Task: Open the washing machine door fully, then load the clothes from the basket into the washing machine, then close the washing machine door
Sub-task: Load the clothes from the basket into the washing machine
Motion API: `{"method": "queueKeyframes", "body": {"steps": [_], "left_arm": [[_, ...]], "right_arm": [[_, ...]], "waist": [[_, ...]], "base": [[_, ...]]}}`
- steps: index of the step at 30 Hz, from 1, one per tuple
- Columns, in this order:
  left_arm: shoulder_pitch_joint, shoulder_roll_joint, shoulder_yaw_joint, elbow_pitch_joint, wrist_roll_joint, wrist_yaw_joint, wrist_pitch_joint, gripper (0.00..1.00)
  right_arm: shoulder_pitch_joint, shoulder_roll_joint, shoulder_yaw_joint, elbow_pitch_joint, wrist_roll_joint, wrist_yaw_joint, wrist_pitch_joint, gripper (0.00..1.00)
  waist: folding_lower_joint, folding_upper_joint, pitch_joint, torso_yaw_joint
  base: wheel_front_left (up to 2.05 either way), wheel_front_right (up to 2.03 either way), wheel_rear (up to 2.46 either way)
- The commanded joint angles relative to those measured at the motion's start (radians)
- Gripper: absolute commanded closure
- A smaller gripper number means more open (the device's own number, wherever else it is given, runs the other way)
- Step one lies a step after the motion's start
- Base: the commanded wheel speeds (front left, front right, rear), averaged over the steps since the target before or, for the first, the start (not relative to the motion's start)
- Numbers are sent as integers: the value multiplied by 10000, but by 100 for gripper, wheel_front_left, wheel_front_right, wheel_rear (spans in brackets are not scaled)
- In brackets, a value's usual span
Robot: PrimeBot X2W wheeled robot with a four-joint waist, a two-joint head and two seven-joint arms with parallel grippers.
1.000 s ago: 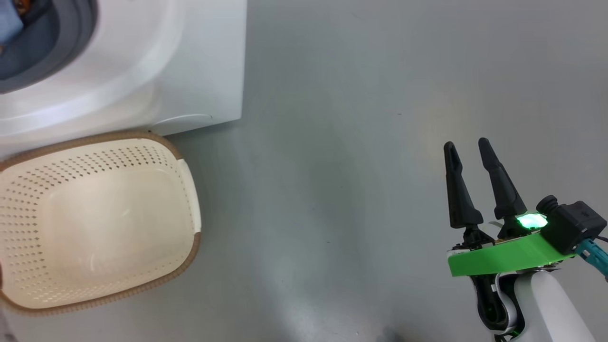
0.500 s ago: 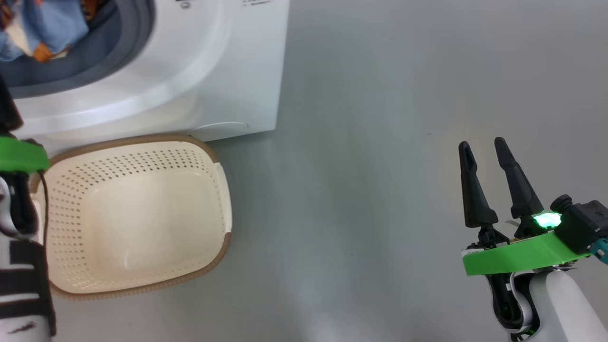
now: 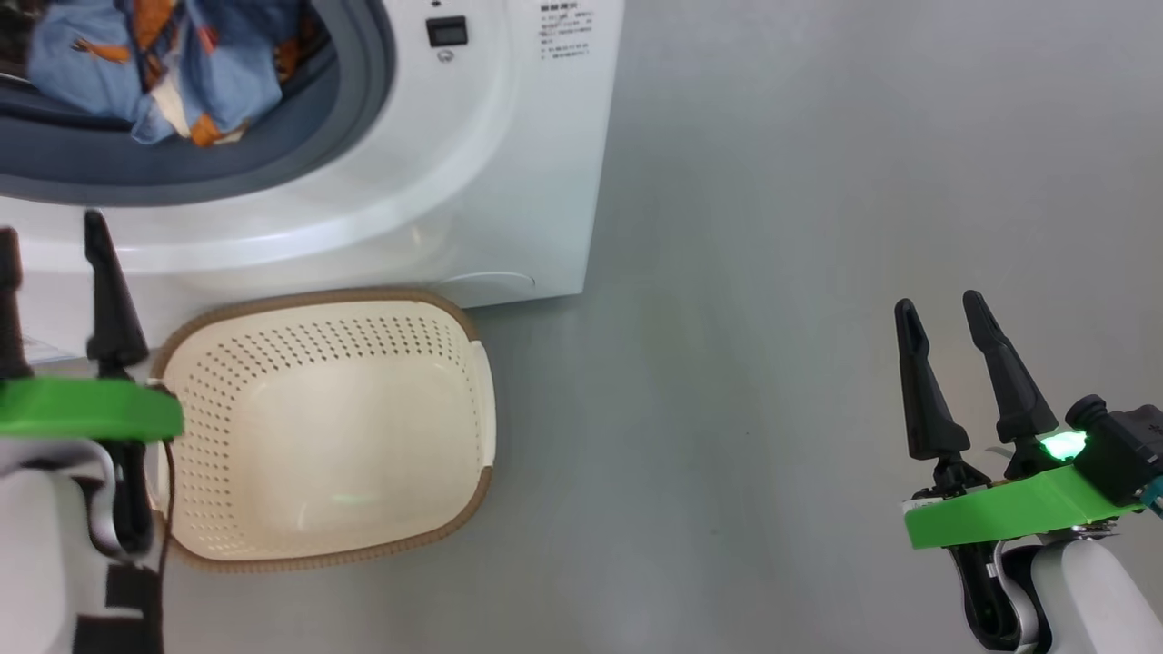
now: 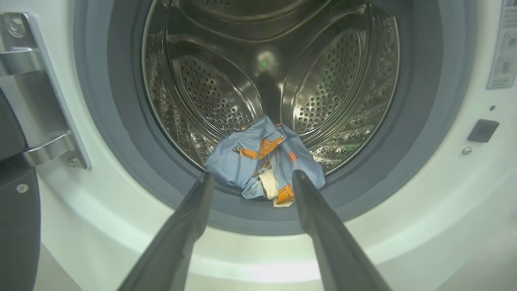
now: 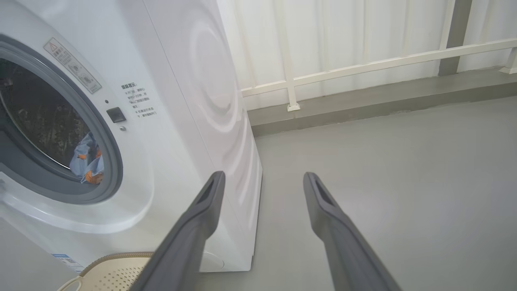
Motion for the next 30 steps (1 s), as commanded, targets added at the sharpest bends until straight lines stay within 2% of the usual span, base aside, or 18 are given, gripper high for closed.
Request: {"method": "queueKeyframes", "body": {"steps": [1,30], "left_arm": [[411,263,184,-387,154,8,-55,0],[3946,-96,120,-1974,-115,8,-55,0]], "right_arm": [[212,-164,125,-183,-124,56,-80,0],[1763,-430,-382,-68,-68,56,-80,0]], "waist": [[0,0,-344,187],[0,0,-2453,702]], "base": [[0,0,0],[0,0,0]]}}
